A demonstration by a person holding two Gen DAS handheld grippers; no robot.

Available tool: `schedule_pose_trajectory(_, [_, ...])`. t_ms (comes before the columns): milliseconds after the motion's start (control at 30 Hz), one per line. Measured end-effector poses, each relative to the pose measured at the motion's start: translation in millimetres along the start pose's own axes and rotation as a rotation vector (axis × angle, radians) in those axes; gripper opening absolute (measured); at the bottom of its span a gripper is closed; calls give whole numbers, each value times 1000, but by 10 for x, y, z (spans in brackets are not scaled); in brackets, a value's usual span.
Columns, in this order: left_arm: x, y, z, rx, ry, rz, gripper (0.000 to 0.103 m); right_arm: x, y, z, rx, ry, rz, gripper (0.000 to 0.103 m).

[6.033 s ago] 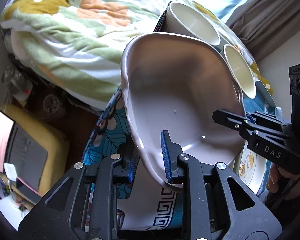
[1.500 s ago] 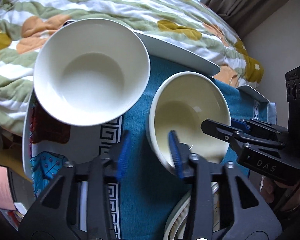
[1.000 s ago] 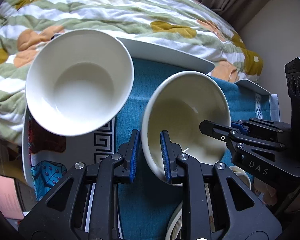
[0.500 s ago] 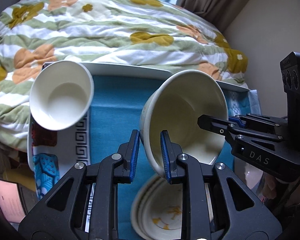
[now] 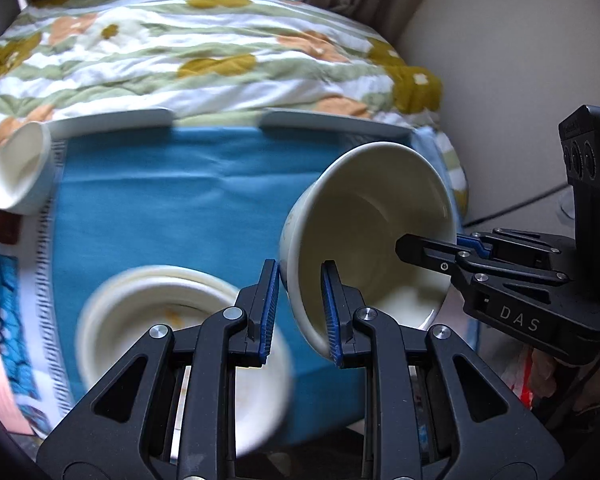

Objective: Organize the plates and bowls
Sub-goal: 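Lift the cream bowl with both grippers and lower it into the pink bowl, open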

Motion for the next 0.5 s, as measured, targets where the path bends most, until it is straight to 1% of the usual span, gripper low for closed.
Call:
schedule_pose_trajectory(133, [108,95,472,26,35,-31,19,246,-266,314,39,20,-6,14])
schedule_pose_trajectory(233, [176,216,795,42,76,-75,19,428,-389,578,51,74,-4,14])
schedule_pose_trajectory(400, [267,463,1125,35,166,-138,19,726,-401,933,43,199,2,14])
schedule_pose_trajectory(500, [306,611,1213,16,214,-168,19,863,-341,1058,32,263,-4,14])
Point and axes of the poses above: each gripper's, at about its wrist camera, not at the fingertips, and y roughly the way its jaws point, z to its right, x to its underside, the point moved 4 cm from there along y, roughly the way its jaws point, and after that the axes turned 14 degrees about -x, right-handed, at the moved point
